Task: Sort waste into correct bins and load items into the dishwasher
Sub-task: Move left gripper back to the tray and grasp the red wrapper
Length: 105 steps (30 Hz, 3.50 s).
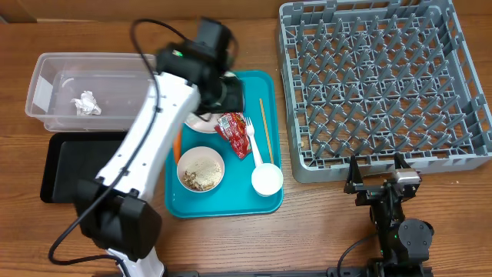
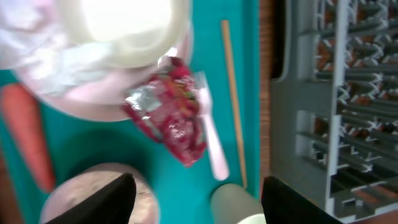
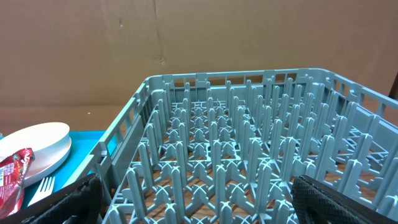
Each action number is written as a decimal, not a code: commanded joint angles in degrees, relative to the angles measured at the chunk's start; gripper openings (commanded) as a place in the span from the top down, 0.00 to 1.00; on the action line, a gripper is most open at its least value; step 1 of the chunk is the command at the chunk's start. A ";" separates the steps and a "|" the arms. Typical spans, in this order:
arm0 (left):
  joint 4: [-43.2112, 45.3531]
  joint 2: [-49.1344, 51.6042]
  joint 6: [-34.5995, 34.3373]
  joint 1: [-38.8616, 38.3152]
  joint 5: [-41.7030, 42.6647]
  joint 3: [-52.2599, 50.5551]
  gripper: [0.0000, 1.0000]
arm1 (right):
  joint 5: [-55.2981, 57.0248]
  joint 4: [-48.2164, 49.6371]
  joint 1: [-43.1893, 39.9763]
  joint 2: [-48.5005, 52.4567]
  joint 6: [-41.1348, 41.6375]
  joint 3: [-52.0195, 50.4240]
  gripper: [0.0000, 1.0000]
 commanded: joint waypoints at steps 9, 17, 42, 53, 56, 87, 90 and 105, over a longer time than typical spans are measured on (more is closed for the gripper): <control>11.34 0.83 -13.55 -8.63 -12.76 -8.46 0.25 | -0.11 0.44 -0.26 -0.68 -0.04 -0.61 0.00; 11.30 0.94 -13.42 -8.79 -13.14 -8.85 0.21 | -0.11 0.44 -0.26 -0.66 -0.04 -0.61 0.00; 13.27 11.56 -21.20 -8.74 -20.59 -9.14 0.24 | -0.11 0.44 -0.26 -0.68 -0.04 -0.61 0.00; 14.53 13.60 -21.57 -8.87 -22.14 -9.16 0.24 | -0.11 0.44 -0.26 -0.68 -0.04 -0.61 0.00; 14.53 14.69 -21.57 -8.87 -22.16 -9.16 0.24 | -0.11 0.42 -0.26 -0.68 -0.02 -0.61 0.00; 14.51 16.61 -21.33 -8.87 -23.58 -9.16 0.71 | -0.11 0.44 -0.26 -0.68 -0.02 -0.61 0.00; 14.25 16.61 -21.31 -8.87 -23.15 -9.16 0.74 | -0.11 0.44 -0.26 -0.68 -0.04 -0.61 0.00; 14.10 16.61 -20.72 -8.83 -22.27 -9.16 0.96 | -0.11 0.44 -0.26 -0.68 -0.02 -0.61 0.00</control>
